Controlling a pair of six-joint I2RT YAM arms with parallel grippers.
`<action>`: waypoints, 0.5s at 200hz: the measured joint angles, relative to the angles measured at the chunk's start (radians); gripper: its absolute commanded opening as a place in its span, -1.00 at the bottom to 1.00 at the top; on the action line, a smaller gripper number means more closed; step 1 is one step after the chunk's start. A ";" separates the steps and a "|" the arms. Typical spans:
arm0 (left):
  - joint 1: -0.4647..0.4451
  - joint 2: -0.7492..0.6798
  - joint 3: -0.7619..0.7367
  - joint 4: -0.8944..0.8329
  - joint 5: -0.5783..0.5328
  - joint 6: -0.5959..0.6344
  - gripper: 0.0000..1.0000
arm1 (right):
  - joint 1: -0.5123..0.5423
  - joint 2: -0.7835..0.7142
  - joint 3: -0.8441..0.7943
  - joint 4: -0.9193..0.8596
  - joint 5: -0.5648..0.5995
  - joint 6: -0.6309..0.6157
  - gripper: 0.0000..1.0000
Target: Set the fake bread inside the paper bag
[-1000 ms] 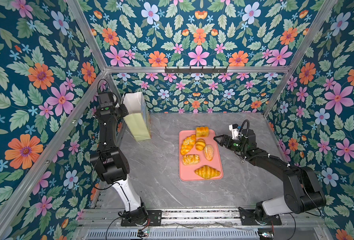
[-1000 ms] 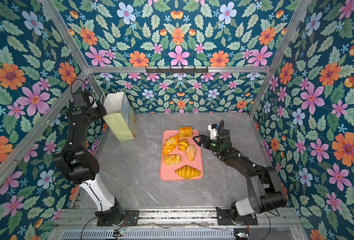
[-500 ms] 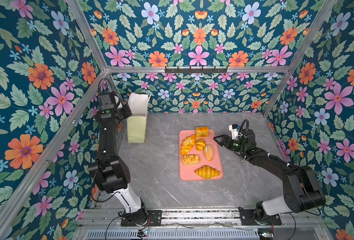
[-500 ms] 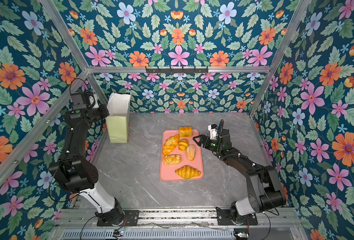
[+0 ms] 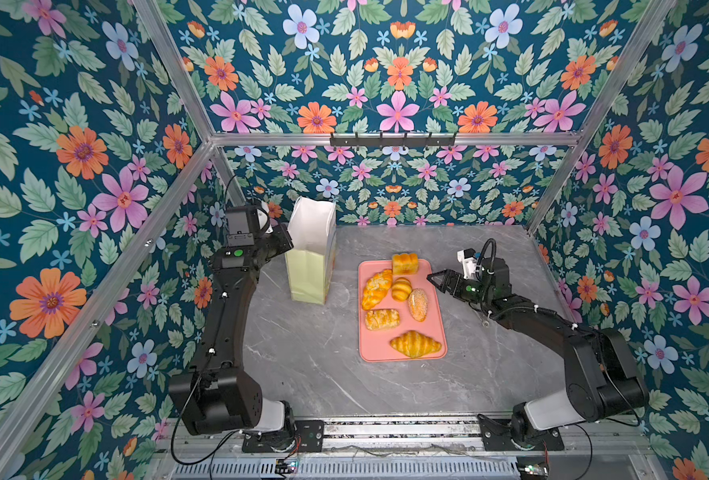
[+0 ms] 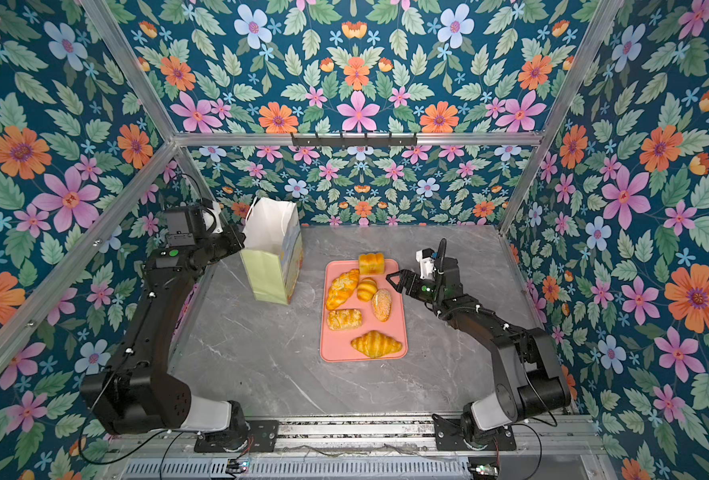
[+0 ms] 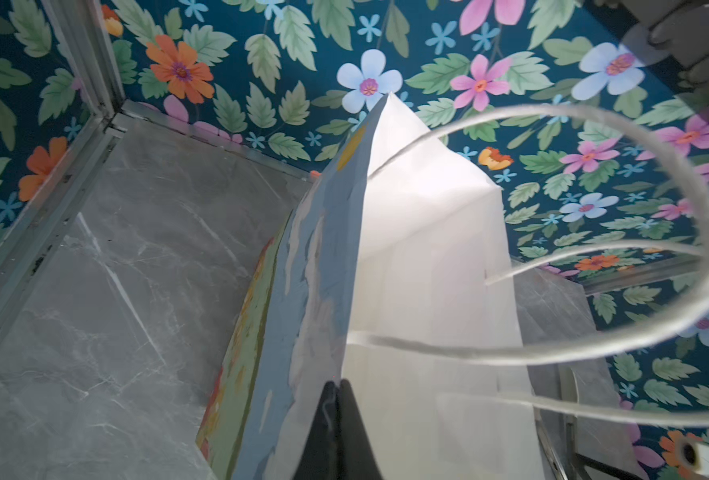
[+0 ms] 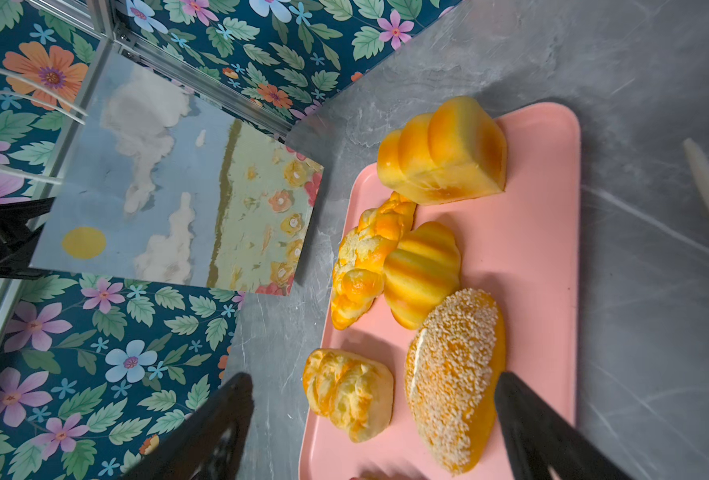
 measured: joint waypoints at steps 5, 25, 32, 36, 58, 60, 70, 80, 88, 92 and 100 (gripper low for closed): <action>-0.010 -0.012 -0.016 0.013 -0.001 -0.008 -1.00 | 0.000 0.000 0.001 -0.004 0.000 0.000 0.83; -0.046 -0.060 -0.088 0.045 -0.017 -0.045 -1.00 | 0.000 0.000 0.003 -0.013 0.000 -0.003 0.83; -0.059 -0.074 -0.113 0.052 -0.032 -0.055 -1.00 | 0.000 0.000 0.003 -0.015 0.001 -0.003 0.83; -0.065 -0.079 -0.126 0.058 -0.035 -0.065 -1.00 | 0.000 0.000 0.003 -0.016 0.001 -0.003 0.83; -0.094 -0.104 -0.201 0.082 -0.060 -0.119 -1.00 | 0.000 0.000 0.003 -0.021 0.004 -0.007 0.83; -0.097 -0.107 -0.206 0.084 -0.063 -0.125 -1.00 | 0.000 0.001 0.003 -0.021 0.004 -0.007 0.83; -0.113 -0.119 -0.227 0.090 -0.084 -0.142 -1.00 | 0.000 0.004 0.005 -0.021 0.004 -0.007 0.83; -0.126 -0.130 -0.237 0.095 -0.106 -0.154 -1.00 | 0.000 0.008 0.007 -0.021 0.005 -0.008 0.83; -0.133 -0.137 -0.241 0.098 -0.107 -0.157 -1.00 | 0.000 0.011 0.007 -0.023 0.006 -0.008 0.83; -0.134 -0.138 -0.243 0.100 -0.110 -0.160 -1.00 | 0.000 0.012 0.007 -0.023 0.007 -0.008 0.83; -0.138 -0.142 -0.245 0.106 -0.117 -0.175 -0.98 | 0.000 0.014 0.008 -0.023 0.007 -0.010 0.82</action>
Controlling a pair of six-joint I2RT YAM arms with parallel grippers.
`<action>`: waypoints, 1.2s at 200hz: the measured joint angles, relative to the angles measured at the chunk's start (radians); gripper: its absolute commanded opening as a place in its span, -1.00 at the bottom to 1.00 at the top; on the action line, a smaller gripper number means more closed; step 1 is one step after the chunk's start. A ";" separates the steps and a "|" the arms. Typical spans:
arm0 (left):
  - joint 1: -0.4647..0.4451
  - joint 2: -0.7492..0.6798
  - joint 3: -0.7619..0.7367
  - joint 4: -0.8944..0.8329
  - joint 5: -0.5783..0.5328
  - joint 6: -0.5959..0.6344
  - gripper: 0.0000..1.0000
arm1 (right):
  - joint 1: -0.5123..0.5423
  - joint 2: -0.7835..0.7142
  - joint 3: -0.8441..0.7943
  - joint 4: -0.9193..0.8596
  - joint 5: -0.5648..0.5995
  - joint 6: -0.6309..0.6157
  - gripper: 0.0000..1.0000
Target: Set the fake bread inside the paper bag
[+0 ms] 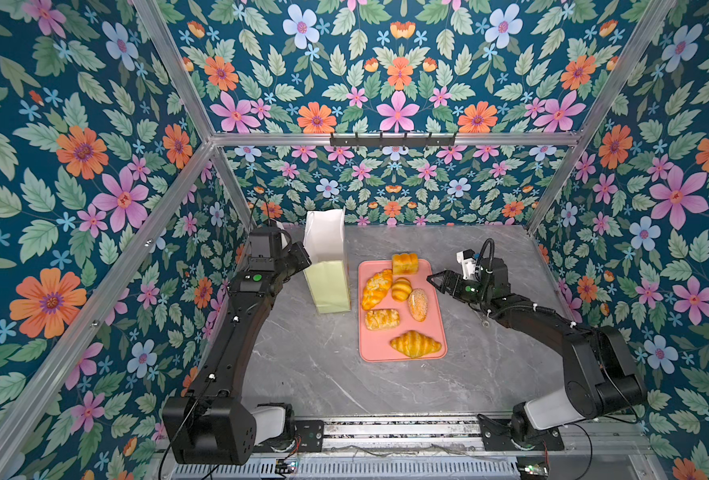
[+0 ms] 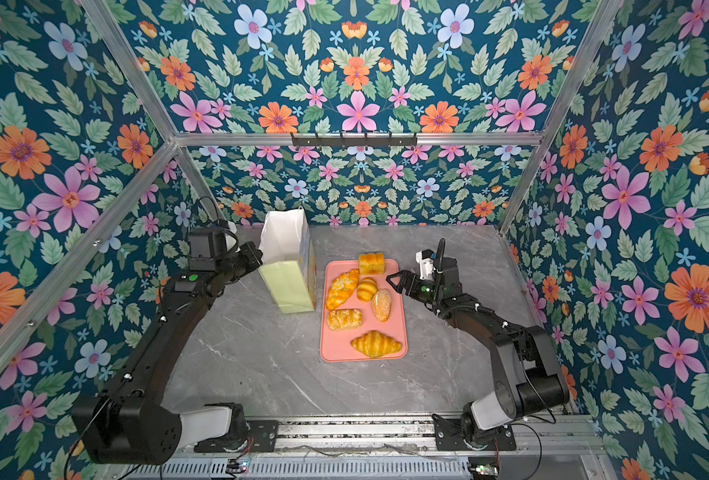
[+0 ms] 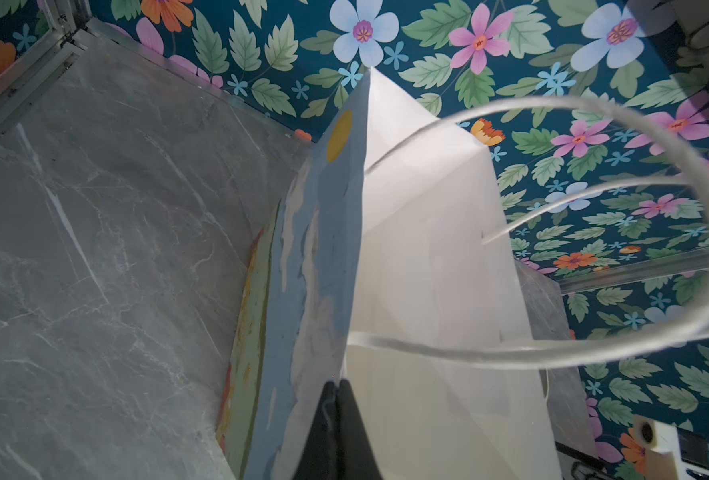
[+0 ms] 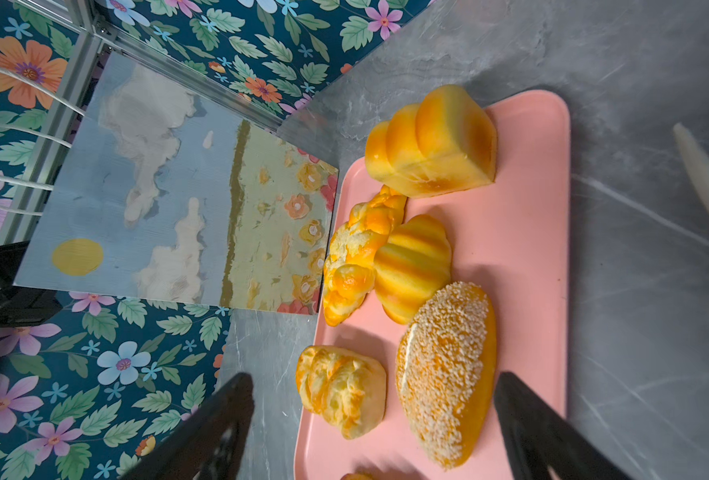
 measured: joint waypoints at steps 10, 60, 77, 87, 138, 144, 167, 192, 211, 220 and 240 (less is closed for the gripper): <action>-0.001 -0.001 -0.003 0.005 -0.003 -0.002 -0.95 | 0.000 0.000 0.000 0.000 0.000 -0.001 0.82; -0.001 0.003 -0.006 0.006 -0.012 -0.005 -0.64 | 0.000 -0.010 0.002 -0.016 0.012 -0.017 0.82; -0.001 0.006 0.005 0.005 -0.006 -0.005 -0.38 | 0.000 -0.026 0.002 -0.035 0.017 -0.023 0.83; -0.001 0.006 0.014 0.006 -0.006 -0.004 -0.24 | 0.000 -0.039 0.002 -0.049 0.024 -0.028 0.83; -0.001 -0.012 0.068 -0.024 -0.011 0.043 0.22 | 0.000 -0.112 0.048 -0.210 0.140 -0.090 0.83; 0.000 -0.020 0.076 -0.026 -0.015 0.054 0.24 | 0.000 -0.124 0.052 -0.229 0.151 -0.098 0.83; 0.000 -0.058 0.100 -0.039 -0.042 0.093 0.32 | 0.000 -0.181 0.060 -0.309 0.185 -0.119 0.83; 0.001 -0.108 0.088 -0.043 -0.068 0.132 0.39 | 0.000 -0.242 0.068 -0.408 0.252 -0.134 0.84; 0.001 -0.160 0.048 -0.035 -0.085 0.158 0.45 | 0.000 -0.286 0.084 -0.496 0.329 -0.149 0.84; 0.001 -0.185 0.019 -0.016 -0.087 0.166 0.48 | 0.000 -0.303 0.094 -0.535 0.364 -0.151 0.85; 0.001 -0.227 -0.047 0.022 -0.090 0.188 0.56 | 0.000 -0.342 0.104 -0.602 0.439 -0.169 0.95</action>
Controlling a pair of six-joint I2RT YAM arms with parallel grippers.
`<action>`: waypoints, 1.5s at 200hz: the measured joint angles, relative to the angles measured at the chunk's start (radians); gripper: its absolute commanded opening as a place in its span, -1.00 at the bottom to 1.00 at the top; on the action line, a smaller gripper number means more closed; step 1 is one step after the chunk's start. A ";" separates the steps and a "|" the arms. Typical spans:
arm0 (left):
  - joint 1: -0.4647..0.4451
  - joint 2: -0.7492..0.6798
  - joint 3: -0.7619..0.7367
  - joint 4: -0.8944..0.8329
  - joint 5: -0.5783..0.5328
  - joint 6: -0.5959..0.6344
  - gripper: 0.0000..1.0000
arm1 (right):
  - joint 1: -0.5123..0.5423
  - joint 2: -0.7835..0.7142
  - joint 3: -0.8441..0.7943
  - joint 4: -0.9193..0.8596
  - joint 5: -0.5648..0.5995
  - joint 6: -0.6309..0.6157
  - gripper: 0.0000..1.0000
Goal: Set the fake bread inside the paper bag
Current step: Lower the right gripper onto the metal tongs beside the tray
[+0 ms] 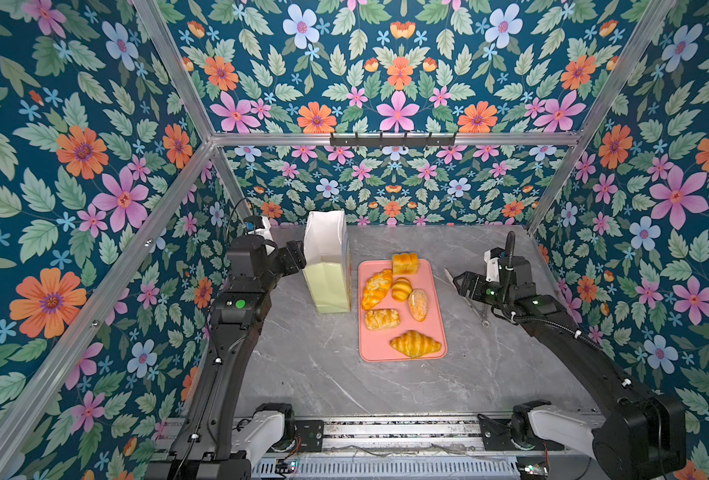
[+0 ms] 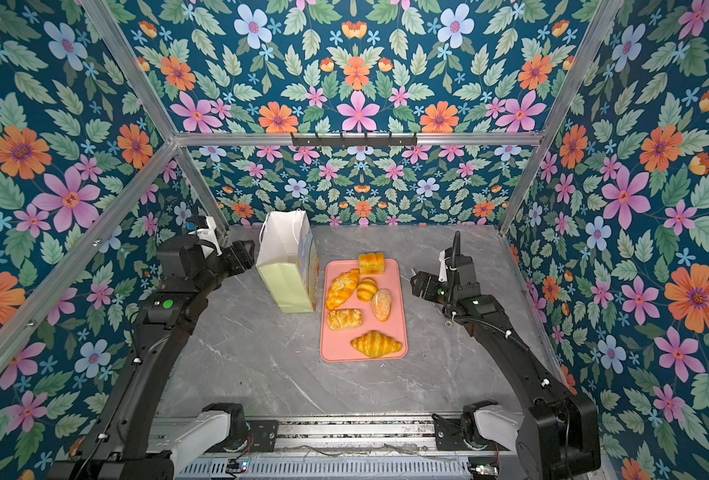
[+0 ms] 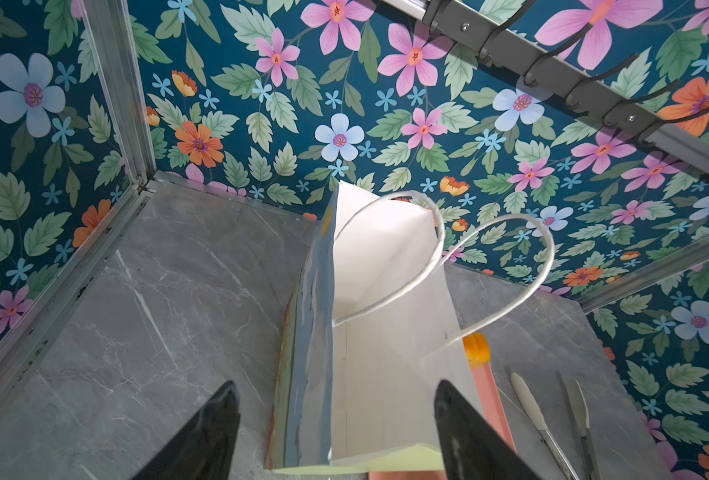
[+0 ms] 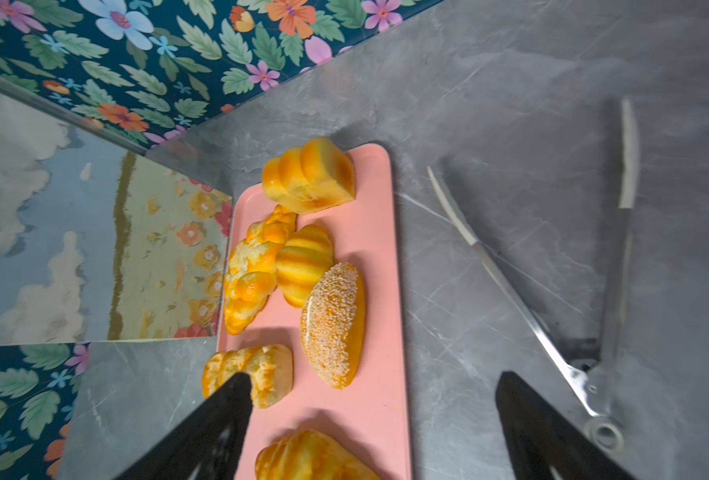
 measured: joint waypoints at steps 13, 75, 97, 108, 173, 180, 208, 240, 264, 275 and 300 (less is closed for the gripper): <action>0.000 -0.010 -0.030 0.014 -0.003 0.020 0.57 | 0.000 -0.019 -0.017 -0.023 0.044 -0.026 0.98; 0.000 0.020 -0.066 0.051 0.033 0.069 0.61 | -0.012 0.097 -0.024 -0.159 0.205 -0.133 0.98; 0.000 0.031 -0.067 0.059 0.056 0.071 0.61 | -0.061 0.171 -0.016 -0.185 0.204 -0.165 0.98; 0.000 0.037 -0.066 0.066 0.065 0.073 0.61 | -0.076 0.208 -0.016 -0.192 0.206 -0.170 0.98; 0.000 0.039 -0.071 0.074 0.119 0.076 0.64 | -0.139 0.361 0.035 -0.193 0.193 -0.220 0.98; 0.000 0.036 -0.074 0.073 0.119 0.076 0.64 | -0.139 0.373 0.042 -0.188 0.192 -0.225 0.98; 0.000 0.015 -0.084 0.073 0.119 0.071 0.64 | -0.140 0.438 0.089 -0.177 0.185 -0.249 0.98; 0.000 -0.016 -0.093 0.073 0.123 0.064 0.64 | -0.141 0.501 0.145 -0.170 0.196 -0.278 0.98; 0.000 -0.027 -0.093 0.072 0.125 0.058 0.64 | -0.141 0.542 0.166 -0.165 0.203 -0.299 0.98; 0.000 -0.031 -0.091 0.071 0.128 0.050 0.64 | -0.141 0.552 0.174 -0.163 0.203 -0.302 0.98; 0.000 -0.035 -0.082 0.070 0.128 0.047 0.63 | -0.141 0.587 0.192 -0.159 0.199 -0.313 0.98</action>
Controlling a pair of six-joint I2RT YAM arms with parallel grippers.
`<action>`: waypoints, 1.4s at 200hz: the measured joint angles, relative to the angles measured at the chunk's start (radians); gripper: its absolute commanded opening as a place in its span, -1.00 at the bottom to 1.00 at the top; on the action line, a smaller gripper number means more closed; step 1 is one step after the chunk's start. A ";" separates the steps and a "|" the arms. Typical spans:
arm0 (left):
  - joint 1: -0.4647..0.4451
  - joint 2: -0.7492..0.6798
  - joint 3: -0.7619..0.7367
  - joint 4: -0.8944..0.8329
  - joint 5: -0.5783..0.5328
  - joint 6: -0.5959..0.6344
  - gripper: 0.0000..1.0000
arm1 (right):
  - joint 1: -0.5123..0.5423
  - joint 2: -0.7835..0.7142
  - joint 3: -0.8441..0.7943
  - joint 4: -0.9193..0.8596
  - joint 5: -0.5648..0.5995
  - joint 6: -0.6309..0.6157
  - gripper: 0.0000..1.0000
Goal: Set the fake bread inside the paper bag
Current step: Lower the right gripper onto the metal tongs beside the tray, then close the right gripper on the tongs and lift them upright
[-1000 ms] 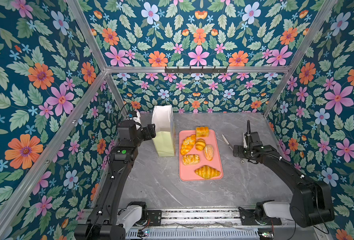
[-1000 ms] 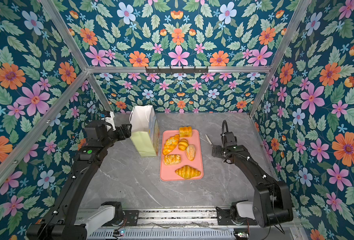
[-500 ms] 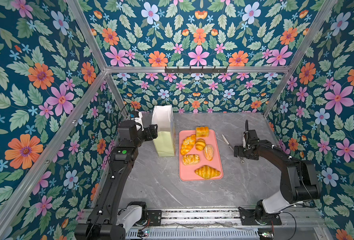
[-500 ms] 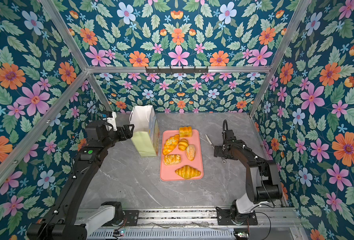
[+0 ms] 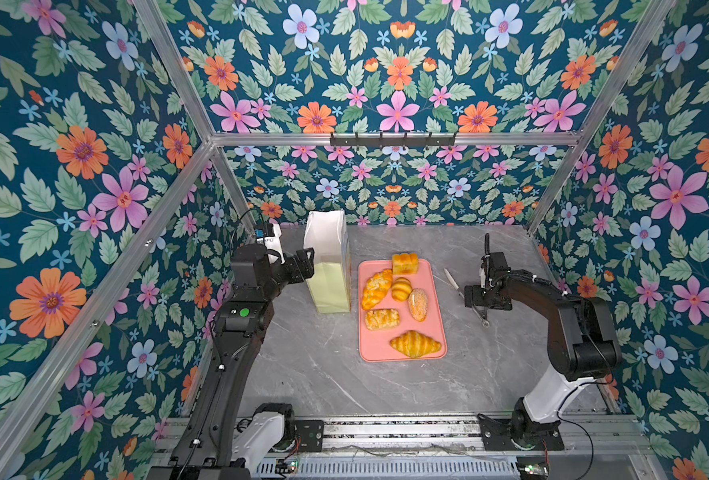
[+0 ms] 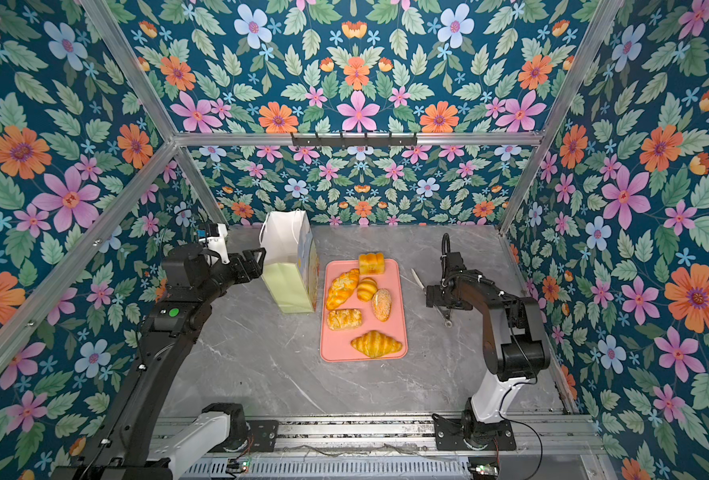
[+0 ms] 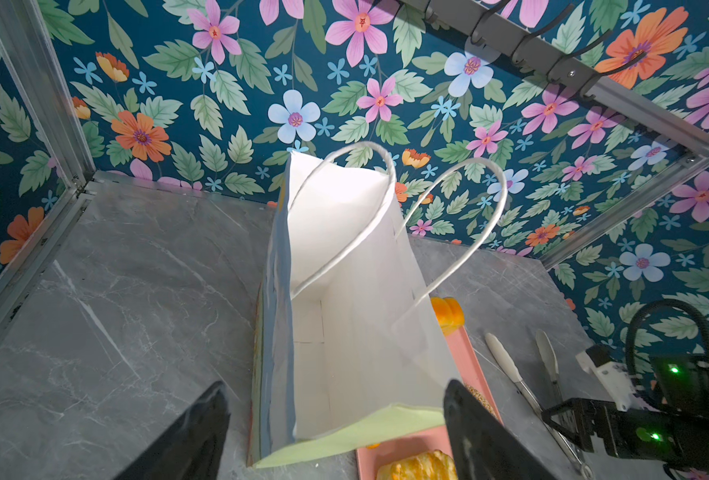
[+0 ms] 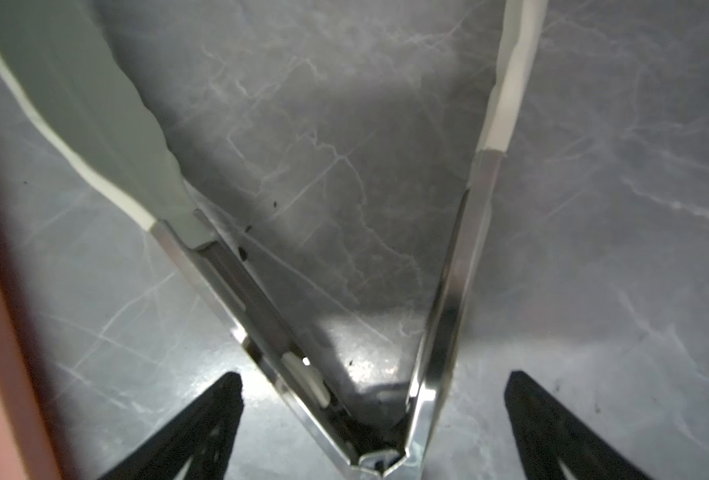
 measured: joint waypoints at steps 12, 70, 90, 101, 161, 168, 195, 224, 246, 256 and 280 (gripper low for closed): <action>0.000 0.000 0.003 0.000 0.000 0.000 0.63 | 0.000 0.009 0.003 -0.001 -0.004 -0.004 0.98; 0.000 0.010 0.007 -0.001 0.010 -0.008 0.61 | 0.000 0.079 0.058 0.006 -0.040 -0.010 0.98; 0.000 0.013 0.010 -0.001 0.011 -0.009 0.60 | 0.000 0.090 0.062 0.008 -0.040 -0.010 0.98; 0.000 0.014 0.011 -0.001 0.011 -0.009 0.60 | 0.000 0.097 0.066 0.007 -0.038 -0.010 0.98; 0.000 0.024 0.015 -0.001 0.032 -0.027 0.59 | 0.002 0.120 0.089 0.008 -0.018 -0.006 0.95; 0.000 0.024 0.015 -0.001 0.032 -0.027 0.59 | 0.002 0.122 0.090 0.008 -0.017 -0.006 0.94; 0.000 0.019 0.015 -0.001 0.032 -0.031 0.59 | 0.002 0.133 0.098 0.014 -0.016 -0.005 0.77; 0.000 0.018 0.015 -0.001 0.032 -0.031 0.59 | 0.001 0.143 0.111 0.015 -0.011 0.006 0.55; 0.000 0.012 0.015 -0.001 0.032 -0.031 0.58 | 0.000 0.145 0.111 0.021 -0.007 0.013 0.37; 0.000 0.011 0.015 -0.001 0.032 -0.034 0.57 | 0.000 0.145 0.111 0.023 -0.006 0.013 0.25; 0.000 0.000 0.015 -0.002 0.039 -0.043 0.57 | 0.000 0.145 0.111 0.027 -0.007 0.013 -0.06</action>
